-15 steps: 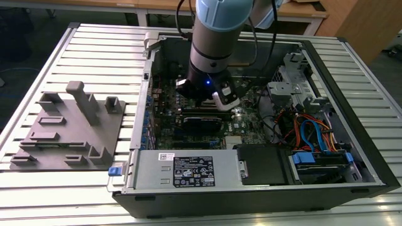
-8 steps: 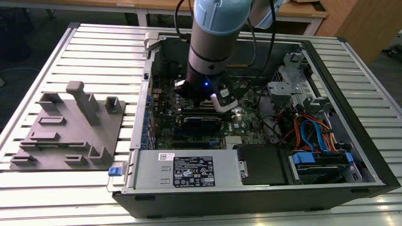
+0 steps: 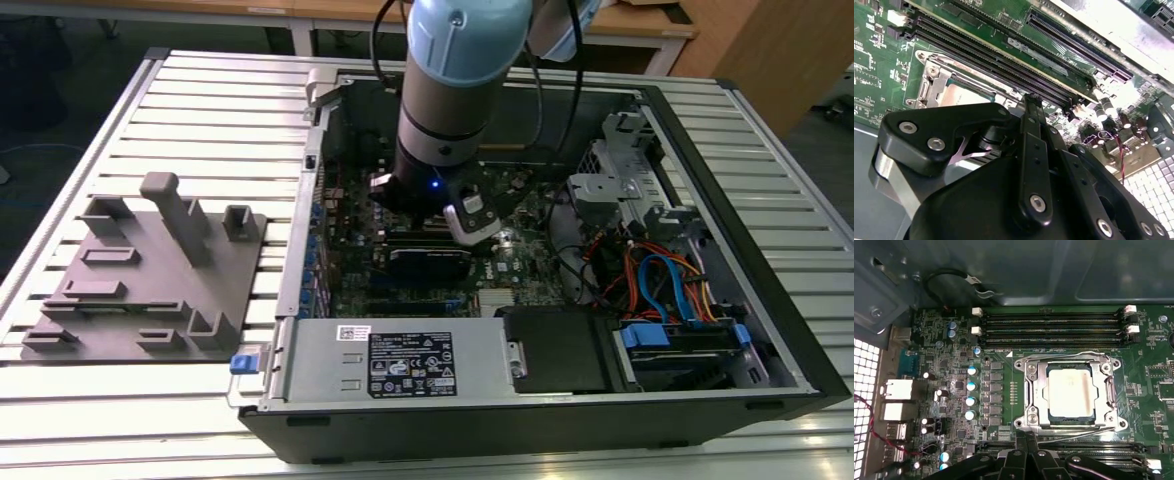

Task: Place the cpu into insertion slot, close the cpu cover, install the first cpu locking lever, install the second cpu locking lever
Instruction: 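Install the second cpu locking lever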

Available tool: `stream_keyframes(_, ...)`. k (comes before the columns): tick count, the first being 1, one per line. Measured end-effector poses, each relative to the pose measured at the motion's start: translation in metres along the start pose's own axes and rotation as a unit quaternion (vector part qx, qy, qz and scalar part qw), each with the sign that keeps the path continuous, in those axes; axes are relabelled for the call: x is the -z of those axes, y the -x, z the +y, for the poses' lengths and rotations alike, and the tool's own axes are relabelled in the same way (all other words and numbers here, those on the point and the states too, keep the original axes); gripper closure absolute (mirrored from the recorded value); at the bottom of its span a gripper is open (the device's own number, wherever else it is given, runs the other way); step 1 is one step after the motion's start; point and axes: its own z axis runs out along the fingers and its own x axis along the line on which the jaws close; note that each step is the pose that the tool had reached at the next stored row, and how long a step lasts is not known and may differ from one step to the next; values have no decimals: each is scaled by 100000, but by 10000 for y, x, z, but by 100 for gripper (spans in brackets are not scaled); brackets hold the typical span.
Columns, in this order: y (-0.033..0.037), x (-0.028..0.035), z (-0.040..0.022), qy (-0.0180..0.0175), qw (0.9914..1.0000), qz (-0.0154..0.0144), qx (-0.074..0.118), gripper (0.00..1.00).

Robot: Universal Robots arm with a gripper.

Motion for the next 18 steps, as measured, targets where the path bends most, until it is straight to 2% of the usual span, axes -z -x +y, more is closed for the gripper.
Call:
stream_keyframes(4,-5,-17,-6,541,99998,-56,-256,89)
stream_keyframes(10,-6,-17,-10,642,99998,-49,-251,89)
stream_keyframes(15,-17,-17,-29,1725,99985,-26,-259,89)
stream_keyframes(18,-17,-24,-44,1883,99982,-33,-277,89)
